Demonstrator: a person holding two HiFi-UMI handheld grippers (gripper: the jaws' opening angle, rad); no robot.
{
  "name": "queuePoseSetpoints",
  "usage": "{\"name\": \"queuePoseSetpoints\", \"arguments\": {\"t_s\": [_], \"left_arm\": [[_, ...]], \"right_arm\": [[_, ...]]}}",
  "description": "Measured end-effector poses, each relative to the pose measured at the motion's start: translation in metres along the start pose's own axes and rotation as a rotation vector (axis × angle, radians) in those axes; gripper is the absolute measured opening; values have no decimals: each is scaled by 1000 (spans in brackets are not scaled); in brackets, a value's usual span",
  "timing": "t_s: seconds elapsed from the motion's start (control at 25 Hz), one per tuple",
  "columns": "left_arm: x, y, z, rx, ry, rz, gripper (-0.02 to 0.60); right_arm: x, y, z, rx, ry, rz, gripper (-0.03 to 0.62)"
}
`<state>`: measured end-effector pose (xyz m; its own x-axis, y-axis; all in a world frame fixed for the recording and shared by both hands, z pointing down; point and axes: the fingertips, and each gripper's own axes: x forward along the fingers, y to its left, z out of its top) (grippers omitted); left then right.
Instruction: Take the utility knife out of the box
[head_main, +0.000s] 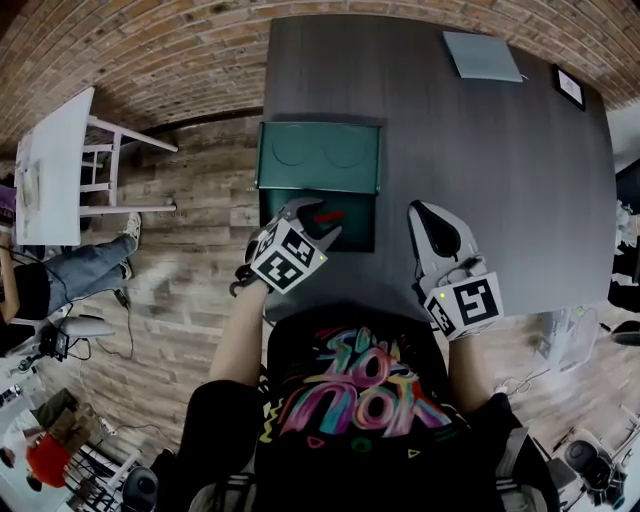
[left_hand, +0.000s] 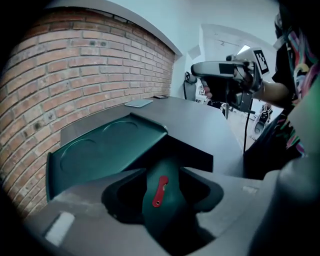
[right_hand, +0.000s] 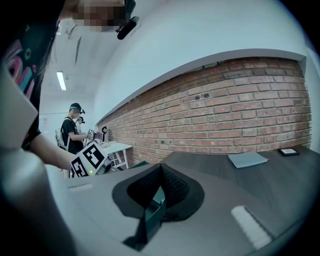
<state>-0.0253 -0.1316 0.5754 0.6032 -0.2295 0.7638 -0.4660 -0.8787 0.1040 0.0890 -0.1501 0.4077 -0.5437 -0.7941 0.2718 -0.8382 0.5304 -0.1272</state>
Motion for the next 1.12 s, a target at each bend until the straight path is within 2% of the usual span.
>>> {"name": "queuePoseSetpoints", "arguments": {"t_s": [0.52,0.72,1.12], "left_arm": [[33,6,-30,72,175,-54,193],[36,6,-34,88,204,-76,193],[39,8,-34,185,226,-46,192]], "right_arm": [[-3,-10,-7,33,15,-29,0],[1,-9,-7,31,18,-26,0],[1,-13,-8,30,29,-29,0]]}}
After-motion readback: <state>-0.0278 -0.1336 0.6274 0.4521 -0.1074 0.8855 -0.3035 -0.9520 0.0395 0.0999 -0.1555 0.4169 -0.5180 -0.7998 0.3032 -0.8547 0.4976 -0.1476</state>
